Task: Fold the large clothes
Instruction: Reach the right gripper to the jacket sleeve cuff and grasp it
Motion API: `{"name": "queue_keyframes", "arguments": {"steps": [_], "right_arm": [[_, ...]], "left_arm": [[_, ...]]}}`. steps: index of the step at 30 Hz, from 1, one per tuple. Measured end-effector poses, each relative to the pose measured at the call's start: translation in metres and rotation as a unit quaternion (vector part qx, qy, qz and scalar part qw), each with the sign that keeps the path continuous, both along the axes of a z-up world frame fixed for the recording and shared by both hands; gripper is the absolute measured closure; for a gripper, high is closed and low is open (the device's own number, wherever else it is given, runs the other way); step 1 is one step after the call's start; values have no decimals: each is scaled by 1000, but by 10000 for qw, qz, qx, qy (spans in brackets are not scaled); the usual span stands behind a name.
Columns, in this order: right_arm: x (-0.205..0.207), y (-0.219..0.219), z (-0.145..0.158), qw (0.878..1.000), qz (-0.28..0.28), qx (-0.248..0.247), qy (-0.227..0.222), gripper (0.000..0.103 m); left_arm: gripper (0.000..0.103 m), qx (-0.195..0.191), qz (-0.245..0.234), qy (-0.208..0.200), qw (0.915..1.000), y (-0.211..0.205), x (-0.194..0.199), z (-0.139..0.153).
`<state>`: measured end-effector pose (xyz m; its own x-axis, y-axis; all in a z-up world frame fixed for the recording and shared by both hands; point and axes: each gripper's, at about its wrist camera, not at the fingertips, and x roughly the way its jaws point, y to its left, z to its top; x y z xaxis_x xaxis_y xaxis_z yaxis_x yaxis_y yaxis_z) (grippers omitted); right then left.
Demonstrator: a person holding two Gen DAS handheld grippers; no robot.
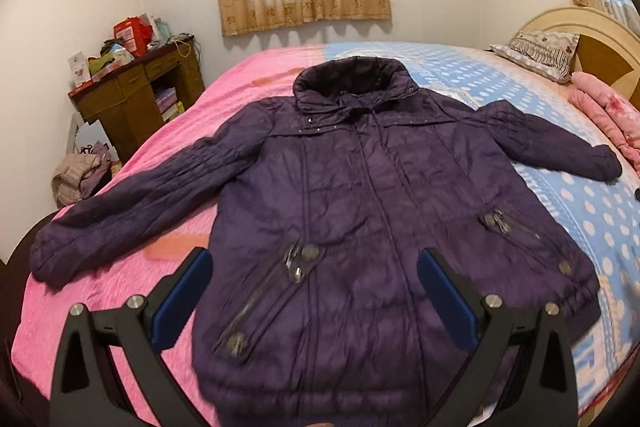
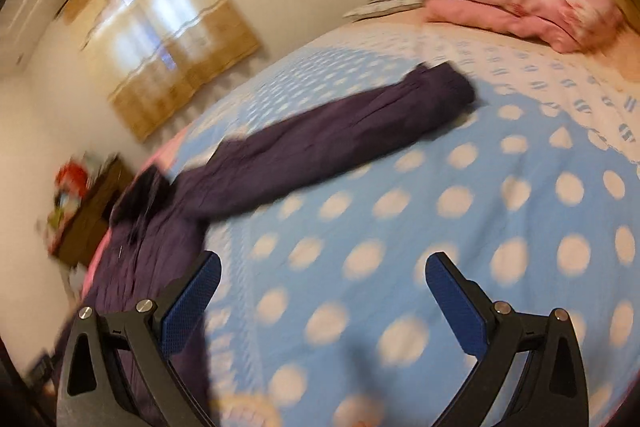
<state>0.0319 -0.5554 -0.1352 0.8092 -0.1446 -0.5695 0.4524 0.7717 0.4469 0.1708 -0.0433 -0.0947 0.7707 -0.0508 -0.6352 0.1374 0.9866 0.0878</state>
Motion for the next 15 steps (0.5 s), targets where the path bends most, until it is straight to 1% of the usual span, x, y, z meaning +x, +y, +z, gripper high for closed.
{"name": "queue_keyframes", "arguments": {"steps": [2, 5, 6, 7, 8, 11, 12, 15], "right_arm": [[12, -34, -1, 9995, -239, 181, -50, 1], [25, -71, -6, 9976, -481, 480, -145, 3], [28, -86, -7, 9961, -641, 560, -234, 5], [30, -94, -6, 9950, -754, 582, -292, 12], [33, -103, -5, 9939, -847, 615, -354, 15], [51, -128, -6, 9901, -1045, 821, -453, 15], [57, -134, -9, 9882, -1078, 982, -463, 15], [71, -149, -17, 9838, -1260, 1198, -440, 15]], "left_arm": [[0, -41, 55, 36, 10000, -1, 14, -2], [0, -155, 182, 127, 9996, 3, 27, -7], [0, -182, 220, 145, 9995, 4, 29, -9], [0, -185, 259, 161, 9994, 5, 31, -11], [0, -160, 277, 179, 9993, 5, 33, -12], [0, -2, 346, 241, 9991, 3, 45, -19], [0, 14, 371, 286, 9989, 3, 48, -21], [0, 3, 509, 359, 9981, 7, 57, -23]]}}
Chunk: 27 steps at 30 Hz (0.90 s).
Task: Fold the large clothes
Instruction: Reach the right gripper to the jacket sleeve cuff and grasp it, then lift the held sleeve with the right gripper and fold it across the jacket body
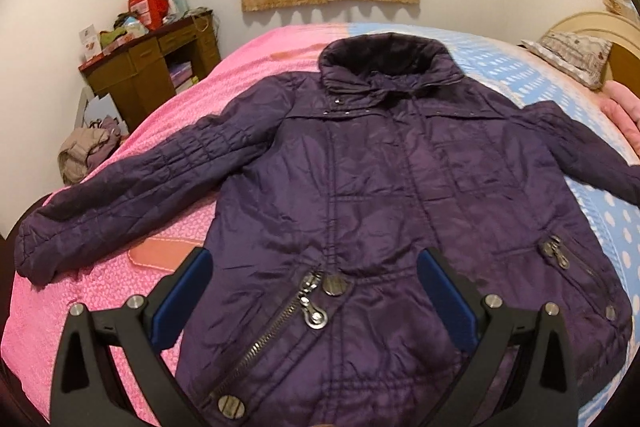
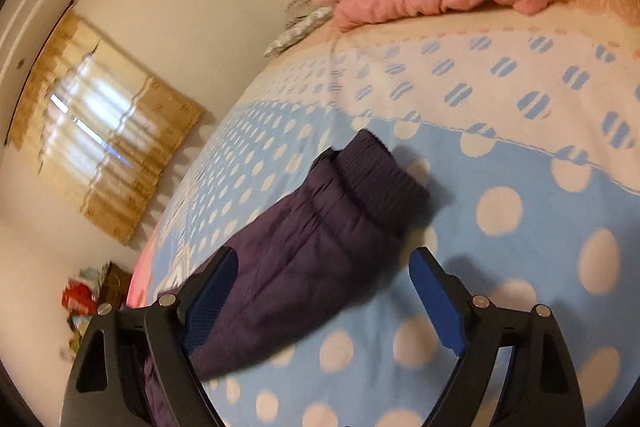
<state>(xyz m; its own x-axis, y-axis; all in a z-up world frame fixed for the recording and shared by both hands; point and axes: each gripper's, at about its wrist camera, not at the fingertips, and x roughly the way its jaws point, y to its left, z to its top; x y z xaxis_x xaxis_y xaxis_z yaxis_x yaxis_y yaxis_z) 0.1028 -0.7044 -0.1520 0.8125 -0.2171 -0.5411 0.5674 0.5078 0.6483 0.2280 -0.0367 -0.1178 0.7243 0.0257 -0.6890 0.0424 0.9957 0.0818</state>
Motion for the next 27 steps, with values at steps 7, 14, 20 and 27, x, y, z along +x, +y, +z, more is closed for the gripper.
{"name": "queue_keyframes", "arguments": {"steps": [7, 14, 20, 27], "right_arm": [[32, -31, -24, 9992, -42, 298, 268, 57], [27, -18, 11, 9990, 125, -423, 120, 72], [30, 7, 96, 9904, 303, -1324, -239, 74], [51, 84, 208, 9592, 931, -2582, -684, 77]], "left_arm": [[0, -99, 131, 48, 9999, 0, 6, -3], [0, -300, 121, 90, 9994, 5, 5, 2], [0, -553, 98, 3, 9984, 16, -5, 11], [0, -803, 199, -196, 9964, 39, -17, 24]]}}
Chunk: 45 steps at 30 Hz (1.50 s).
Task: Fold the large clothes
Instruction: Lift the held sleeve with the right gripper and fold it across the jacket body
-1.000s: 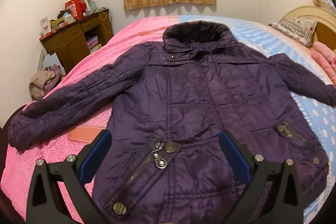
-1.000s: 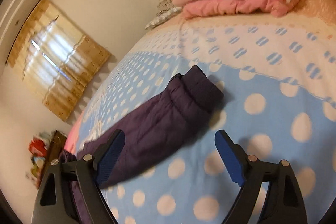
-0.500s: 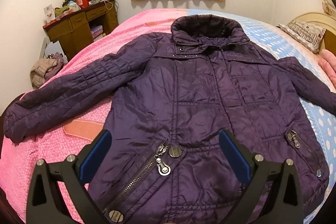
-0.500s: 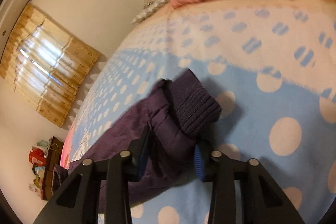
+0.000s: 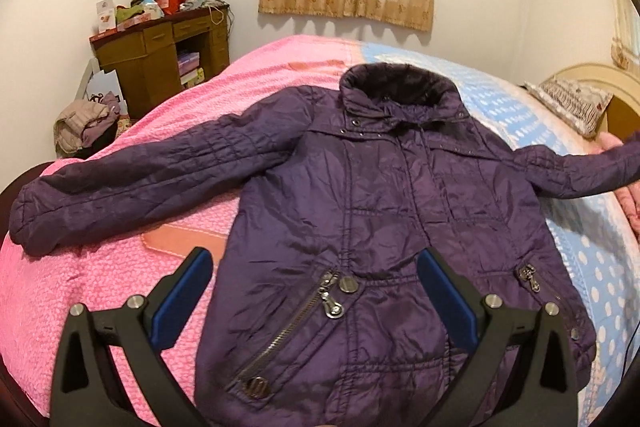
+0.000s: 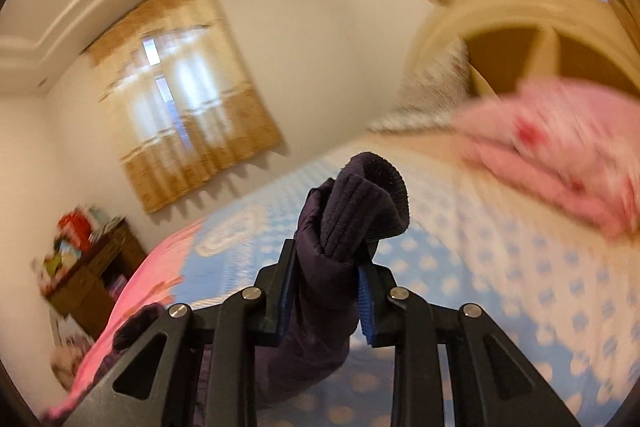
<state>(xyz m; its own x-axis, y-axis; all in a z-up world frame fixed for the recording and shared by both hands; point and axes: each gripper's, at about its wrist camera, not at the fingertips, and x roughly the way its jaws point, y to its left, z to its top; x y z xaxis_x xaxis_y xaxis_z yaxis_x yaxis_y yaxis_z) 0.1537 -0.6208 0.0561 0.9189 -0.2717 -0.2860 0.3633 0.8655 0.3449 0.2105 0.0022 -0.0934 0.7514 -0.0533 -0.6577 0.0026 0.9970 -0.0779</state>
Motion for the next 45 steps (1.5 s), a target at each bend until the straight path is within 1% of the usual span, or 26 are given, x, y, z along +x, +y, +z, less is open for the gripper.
{"name": "queue_keyframes", "arguments": {"steps": [3, 5, 7, 8, 11, 14, 15, 17, 20, 21, 24, 26, 28, 30, 31, 32, 34, 35, 37, 38, 39, 40, 41, 44, 45], "right_arm": [[14, 50, 36, 9975, 448, -544, -104, 78], [24, 79, 50, 9940, 712, -817, -119, 78], [36, 122, 64, 9865, 1099, -1209, -129, 79], [37, 137, 67, 9837, 1217, -1316, -123, 79], [53, 204, 75, 9656, 1820, -1857, -35, 80], [61, 258, 74, 9464, 2297, -2269, 41, 80], [64, 284, 71, 9360, 2527, -2448, 82, 80], [67, 321, 64, 9203, 2803, -2724, 138, 80], [71, 376, 43, 8915, 3305, -3089, 266, 80], [73, 399, 32, 8799, 3486, -3211, 333, 80], [83, 443, -1, 8537, 3931, -3367, 581, 80], [91, 458, -28, 8409, 4144, -3399, 748, 81], [100, 482, -66, 8229, 4415, -3434, 1000, 84], [101, 494, -94, 8149, 4583, -3343, 1194, 87], [102, 502, -112, 8092, 4659, -3336, 1295, 93], [103, 510, -127, 8064, 4695, -3333, 1354, 93], [111, 516, -153, 7991, 4892, -3095, 1621, 93], [112, 517, -161, 7983, 4940, -3008, 1679, 93], [107, 515, -171, 8011, 4988, -2823, 1723, 91], [107, 509, -172, 8028, 5033, -2608, 1846, 80], [103, 500, -172, 8071, 5017, -2476, 1884, 72], [98, 496, -174, 8125, 4969, -2414, 1862, 57], [92, 484, -172, 8192, 4889, -2372, 1835, 50], [77, 445, -168, 8377, 4641, -2202, 1853, 49], [74, 430, -168, 8453, 4550, -2065, 1892, 49]], "left_arm": [[0, -19, 55, -61, 10000, 9, -4, 2], [0, -52, 99, -90, 9999, 16, -6, 3], [0, -95, 156, -115, 9998, 23, -8, 4], [0, -117, 180, -121, 9997, 26, -9, 4], [0, -199, 255, -130, 9994, 35, -11, 3], [0, -245, 325, -124, 9991, 43, -12, 1], [0, -264, 346, -128, 9990, 47, -13, 0], [0, -307, 389, -127, 9987, 52, -13, -2], [0, -370, 450, -120, 9982, 61, -13, -5], [0, -386, 473, -116, 9981, 63, -13, -6], [0, -407, 548, -104, 9976, 71, -14, -9], [0, -433, 610, -99, 9971, 78, -15, -11], [0, -424, 683, -88, 9967, 84, -16, -13], [0, -393, 751, -82, 9964, 89, -16, -14], [0, -357, 784, -74, 9963, 92, -15, -15], [0, -325, 804, -71, 9962, 93, -15, -16], [0, -289, 830, -67, 9961, 96, -13, -18], [0, -279, 830, -49, 9961, 97, -12, -19], [0, -230, 813, -32, 9964, 97, -10, -20], [0, -194, 794, -33, 9967, 96, -9, -19], [0, -149, 758, -63, 9970, 95, -8, -17], [0, -98, 689, -110, 9975, 93, -7, -14], [0, -76, 608, -130, 9980, 90, -4, -11], [0, -24, 373, -292, 9989, 78, 8, -2], [0, -68, 262, -263, 9993, 73, 14, -1]]}}
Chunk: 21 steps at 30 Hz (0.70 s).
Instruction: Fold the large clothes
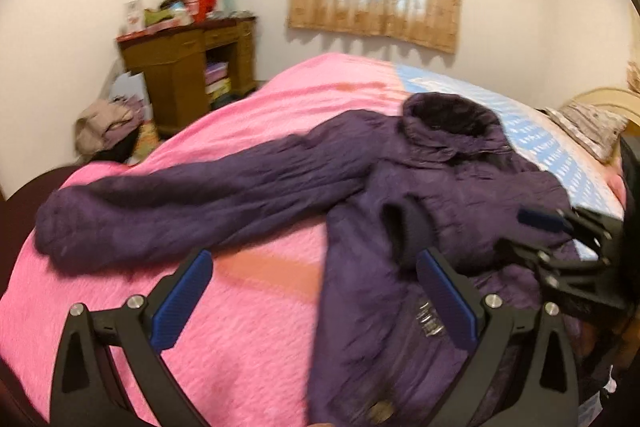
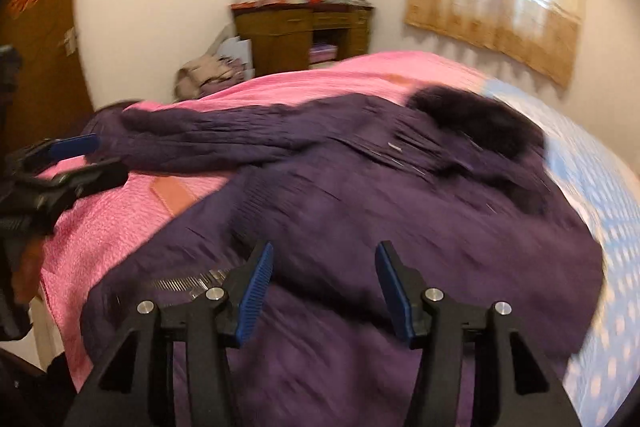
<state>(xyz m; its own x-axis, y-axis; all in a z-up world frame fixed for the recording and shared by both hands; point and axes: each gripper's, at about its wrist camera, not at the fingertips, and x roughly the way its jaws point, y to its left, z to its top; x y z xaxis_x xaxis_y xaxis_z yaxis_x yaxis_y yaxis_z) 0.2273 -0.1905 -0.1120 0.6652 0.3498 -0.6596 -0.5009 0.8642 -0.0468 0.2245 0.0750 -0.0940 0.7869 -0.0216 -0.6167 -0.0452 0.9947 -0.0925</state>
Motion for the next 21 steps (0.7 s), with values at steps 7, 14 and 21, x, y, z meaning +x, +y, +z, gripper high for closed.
{"name": "queue_keyframes", "arguments": {"steps": [7, 14, 21], "right_arm": [[-31, -58, -15, 9982, -564, 206, 62, 48], [-38, -65, -47, 9973, -679, 263, 78, 48], [-38, -79, -52, 9946, -782, 668, 145, 48]], "left_arm": [[2, -267, -638, 376, 9969, -55, 54, -22], [32, -775, -637, 1112, 9887, -66, 95, -60], [91, -976, -933, 767, 9879, -67, 77, -45]]}}
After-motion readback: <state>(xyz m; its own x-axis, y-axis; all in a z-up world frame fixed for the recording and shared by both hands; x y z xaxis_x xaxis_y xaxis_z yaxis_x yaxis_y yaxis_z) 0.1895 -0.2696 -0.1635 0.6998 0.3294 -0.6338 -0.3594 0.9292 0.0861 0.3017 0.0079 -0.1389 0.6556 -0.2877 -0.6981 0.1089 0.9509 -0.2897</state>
